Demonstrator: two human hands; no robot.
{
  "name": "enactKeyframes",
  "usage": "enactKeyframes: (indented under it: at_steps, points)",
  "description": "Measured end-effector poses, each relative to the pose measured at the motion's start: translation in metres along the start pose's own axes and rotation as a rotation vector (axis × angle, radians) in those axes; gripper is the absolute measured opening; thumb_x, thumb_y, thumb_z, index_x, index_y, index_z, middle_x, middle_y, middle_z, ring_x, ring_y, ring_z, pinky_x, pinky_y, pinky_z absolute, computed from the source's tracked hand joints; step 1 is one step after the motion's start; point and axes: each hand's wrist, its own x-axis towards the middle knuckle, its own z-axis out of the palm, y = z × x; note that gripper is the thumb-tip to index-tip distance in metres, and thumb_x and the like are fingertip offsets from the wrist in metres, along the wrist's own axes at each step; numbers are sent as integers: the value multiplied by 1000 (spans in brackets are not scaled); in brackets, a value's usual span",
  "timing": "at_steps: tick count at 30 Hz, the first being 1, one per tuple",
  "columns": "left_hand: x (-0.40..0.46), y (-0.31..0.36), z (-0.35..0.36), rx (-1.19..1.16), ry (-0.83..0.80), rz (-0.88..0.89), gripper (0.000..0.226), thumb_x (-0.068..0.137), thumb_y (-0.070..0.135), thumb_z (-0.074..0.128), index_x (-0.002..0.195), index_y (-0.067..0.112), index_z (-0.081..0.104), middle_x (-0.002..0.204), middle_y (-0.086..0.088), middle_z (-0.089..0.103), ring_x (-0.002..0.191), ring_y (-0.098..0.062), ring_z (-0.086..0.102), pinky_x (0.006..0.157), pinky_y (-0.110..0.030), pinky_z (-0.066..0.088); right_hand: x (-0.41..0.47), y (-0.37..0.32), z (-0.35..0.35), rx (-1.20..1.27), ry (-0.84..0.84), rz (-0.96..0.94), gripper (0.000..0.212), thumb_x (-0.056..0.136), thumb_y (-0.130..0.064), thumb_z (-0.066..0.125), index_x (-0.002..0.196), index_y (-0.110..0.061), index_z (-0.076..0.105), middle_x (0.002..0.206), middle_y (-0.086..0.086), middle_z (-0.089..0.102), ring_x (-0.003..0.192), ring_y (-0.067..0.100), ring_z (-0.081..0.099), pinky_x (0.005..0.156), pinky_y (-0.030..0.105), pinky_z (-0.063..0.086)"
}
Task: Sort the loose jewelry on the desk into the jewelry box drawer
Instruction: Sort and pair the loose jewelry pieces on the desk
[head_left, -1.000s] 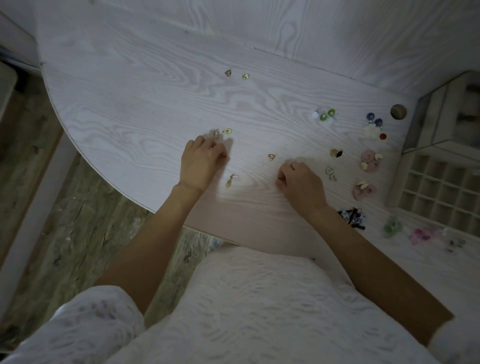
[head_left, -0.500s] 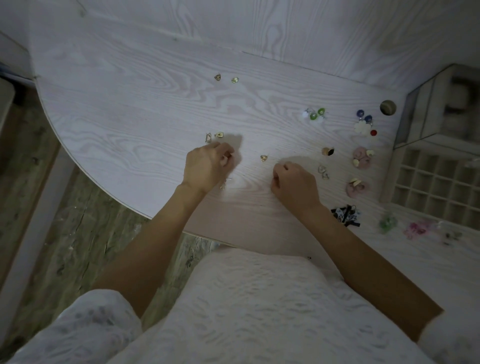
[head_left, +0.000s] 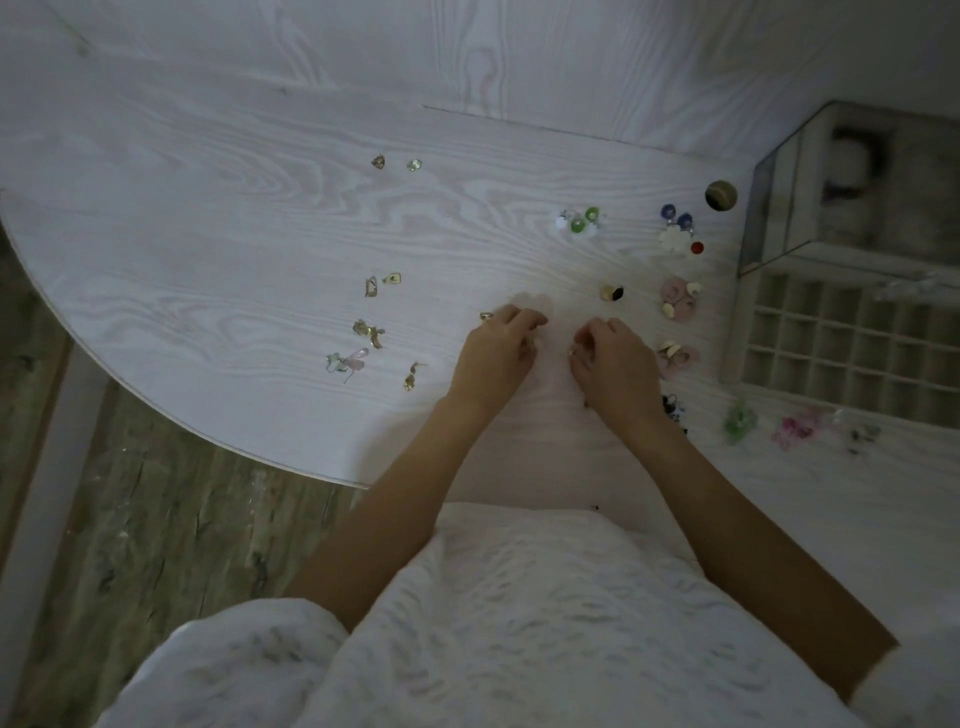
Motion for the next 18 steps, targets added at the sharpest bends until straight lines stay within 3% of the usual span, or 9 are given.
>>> enactKeyframes:
  at_steps: [3, 8, 15, 18]
  points:
    - [-4, -5, -1, 12, 3, -46, 25, 77, 12, 69, 101, 7, 64, 93, -11, 63, 80, -23, 60, 71, -32, 50, -1, 2, 0, 30, -9, 15, 12, 84, -6, 59, 94, -1, 60, 92, 15, 58, 79, 26, 54, 63, 28, 33]
    - [-5, 5, 5, 18, 8, -94, 12, 80, 8, 65, 91, 6, 67, 85, -11, 66, 78, -25, 61, 72, -35, 50, 6, -6, 6, 118, -18, 33, 12, 83, -4, 60, 94, -3, 63, 91, 15, 61, 81, 26, 58, 74, 39, 49]
    - [-4, 16, 10, -102, 5, -156, 14, 82, 8, 62, 94, 10, 70, 90, -8, 71, 81, -21, 65, 77, -36, 53, 6, -10, 3, 143, -36, 29, 10, 85, -7, 58, 94, -3, 63, 91, 14, 63, 81, 26, 59, 75, 44, 50]
    - [-8, 18, 4, -169, -24, -179, 19, 83, 8, 61, 100, 10, 69, 94, -5, 72, 84, -18, 66, 80, -36, 53, 5, -9, -3, 83, -77, 8, 14, 86, -7, 57, 97, -2, 62, 94, 15, 60, 83, 27, 58, 72, 39, 48]
